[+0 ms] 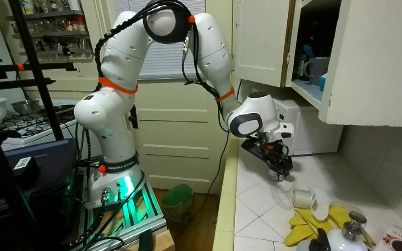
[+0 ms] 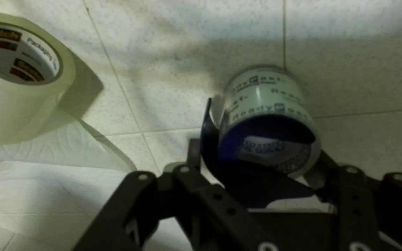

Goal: Put the black and white object on the second shelf of the open cabinet on the right.

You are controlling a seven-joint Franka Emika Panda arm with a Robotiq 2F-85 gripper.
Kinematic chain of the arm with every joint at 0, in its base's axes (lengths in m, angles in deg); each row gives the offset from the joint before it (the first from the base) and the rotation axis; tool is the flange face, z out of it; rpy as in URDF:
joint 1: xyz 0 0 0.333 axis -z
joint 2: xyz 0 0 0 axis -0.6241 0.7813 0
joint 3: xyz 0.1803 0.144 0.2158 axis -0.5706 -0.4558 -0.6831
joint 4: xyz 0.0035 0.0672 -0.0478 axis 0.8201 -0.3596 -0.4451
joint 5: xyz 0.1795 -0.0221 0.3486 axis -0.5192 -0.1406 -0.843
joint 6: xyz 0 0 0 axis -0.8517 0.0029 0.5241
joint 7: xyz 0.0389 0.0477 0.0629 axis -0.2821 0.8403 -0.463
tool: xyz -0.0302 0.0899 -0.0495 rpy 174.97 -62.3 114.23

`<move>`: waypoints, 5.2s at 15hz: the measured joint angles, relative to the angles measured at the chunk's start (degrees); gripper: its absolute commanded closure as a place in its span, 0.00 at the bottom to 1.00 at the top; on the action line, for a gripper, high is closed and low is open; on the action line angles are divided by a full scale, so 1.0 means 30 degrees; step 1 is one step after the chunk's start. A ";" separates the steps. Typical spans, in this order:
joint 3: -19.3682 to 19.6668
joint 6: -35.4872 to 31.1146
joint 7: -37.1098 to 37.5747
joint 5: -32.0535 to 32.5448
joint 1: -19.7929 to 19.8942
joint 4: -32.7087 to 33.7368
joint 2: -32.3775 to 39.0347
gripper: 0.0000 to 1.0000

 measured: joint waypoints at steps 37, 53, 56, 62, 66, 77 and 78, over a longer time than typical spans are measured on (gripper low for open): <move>0.7299 -0.0471 -0.1747 0.3878 -0.5283 -0.4586 -1.8133 0.69; 0.7466 -0.2941 -0.1844 0.3928 -0.5473 -0.4092 -2.0970 0.69; 0.7178 -0.4627 -0.1225 0.3814 -0.5441 -0.3329 -2.0809 0.69; 0.6509 -0.6308 -0.0100 0.3127 -0.5381 -0.0299 -1.9725 0.69; 0.6426 -0.6278 0.0700 0.2196 -0.5408 0.1875 -1.6858 0.69; 0.0468 -0.5853 0.0221 -0.0660 0.1538 0.6337 -1.2005 0.69; 0.0027 -0.5853 0.0209 -0.0669 0.2059 0.6295 -1.2208 0.69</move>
